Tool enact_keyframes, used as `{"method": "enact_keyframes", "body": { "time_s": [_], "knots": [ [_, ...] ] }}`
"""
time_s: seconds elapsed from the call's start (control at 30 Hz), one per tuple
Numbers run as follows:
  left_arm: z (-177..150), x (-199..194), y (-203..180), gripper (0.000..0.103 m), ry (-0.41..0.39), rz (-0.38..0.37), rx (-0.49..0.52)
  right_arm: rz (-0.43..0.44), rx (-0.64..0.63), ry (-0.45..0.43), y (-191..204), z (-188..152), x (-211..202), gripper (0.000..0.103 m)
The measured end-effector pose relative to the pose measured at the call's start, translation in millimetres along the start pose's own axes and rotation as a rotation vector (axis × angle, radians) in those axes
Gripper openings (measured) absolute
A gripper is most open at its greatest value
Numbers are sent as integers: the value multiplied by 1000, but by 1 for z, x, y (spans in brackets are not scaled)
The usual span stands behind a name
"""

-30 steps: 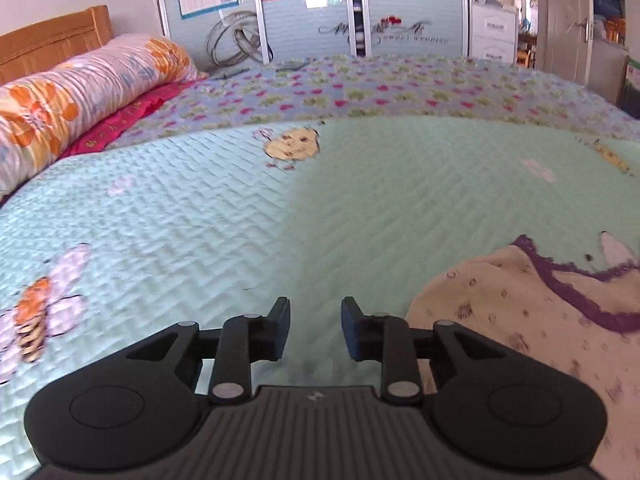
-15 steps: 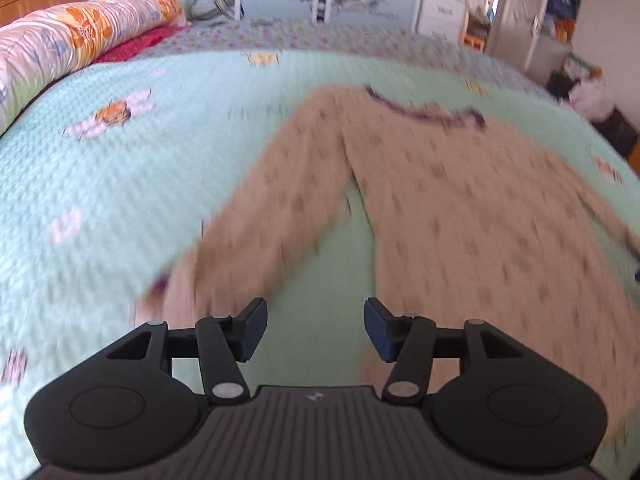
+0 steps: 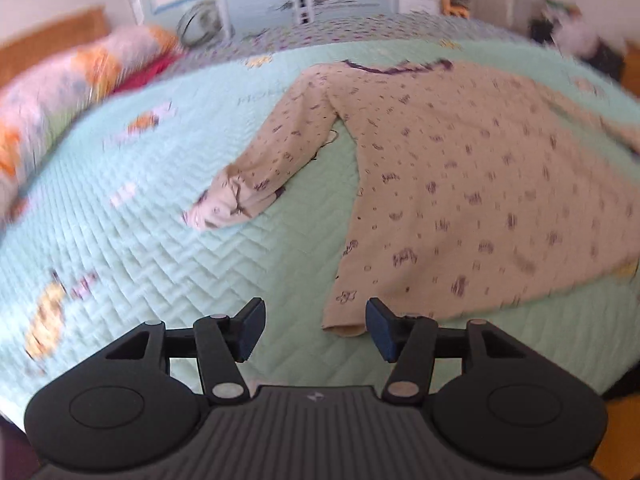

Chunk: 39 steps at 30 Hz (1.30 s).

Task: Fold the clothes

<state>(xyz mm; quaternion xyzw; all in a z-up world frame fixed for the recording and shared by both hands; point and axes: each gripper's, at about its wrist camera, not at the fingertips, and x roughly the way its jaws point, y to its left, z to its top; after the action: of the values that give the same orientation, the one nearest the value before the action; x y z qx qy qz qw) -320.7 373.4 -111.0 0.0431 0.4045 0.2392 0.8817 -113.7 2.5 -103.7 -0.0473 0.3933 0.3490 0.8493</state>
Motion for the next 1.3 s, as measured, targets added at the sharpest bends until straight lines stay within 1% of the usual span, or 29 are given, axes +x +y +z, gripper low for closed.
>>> {"method": "enact_keyframes", "body": {
  "time_s": [0.03, 0.07, 0.13, 0.2, 0.27, 0.37, 0.47, 0.53, 0.63, 0.7, 0.73, 0.77, 0.9, 0.97, 1.17, 1.3],
  "knots": [
    [-4, -1, -7, 59, -7, 30, 66, -59, -99, 0, 12, -4, 2, 59],
    [-8, 0, -12, 59, -11, 49, 103, -113, -188, -1, 22, -9, 5, 58],
    [-14, 4, -19, 59, -14, 73, 138, -219, -365, -1, 43, -18, 12, 57],
    [-16, 6, -24, 59, -22, 73, 134, -234, -364, 0, 43, -19, 17, 48],
    [-15, 8, -28, 59, -33, 75, 127, -246, -343, -6, 40, -19, 21, 35],
    [-14, 10, -35, 59, -46, 84, 131, -271, -350, -17, 39, -23, 25, 34],
    [-16, 12, -44, 59, -49, 109, 182, -304, -408, -12, 45, -27, 31, 34],
    [-16, 12, -45, 59, -52, 117, 175, -318, -429, -26, 47, -29, 33, 34],
    [-15, 10, -44, 59, -54, 123, 150, -313, -385, -64, 46, -24, 34, 34],
    [-14, 9, -44, 59, -56, 121, 136, -300, -341, -82, 43, -19, 36, 28],
    [-14, 8, -44, 59, -61, 118, 131, -293, -319, -91, 42, -17, 37, 16],
    [-14, 6, -44, 59, -68, 114, 125, -283, -293, -95, 40, -15, 37, 1],
    [-13, 1, -46, 59, -90, 101, 109, -245, -184, -120, 28, -13, 31, 1],
    [-12, 1, -47, 59, -91, 103, 117, -226, -136, -133, 24, -12, 27, 1],
    [-11, -1, -45, 59, -103, 128, 125, -217, -131, -138, 26, -10, 26, 1],
    [-9, -6, -50, 59, -119, 77, 151, -219, -136, -138, 27, -10, 25, 1]
  ]
}}
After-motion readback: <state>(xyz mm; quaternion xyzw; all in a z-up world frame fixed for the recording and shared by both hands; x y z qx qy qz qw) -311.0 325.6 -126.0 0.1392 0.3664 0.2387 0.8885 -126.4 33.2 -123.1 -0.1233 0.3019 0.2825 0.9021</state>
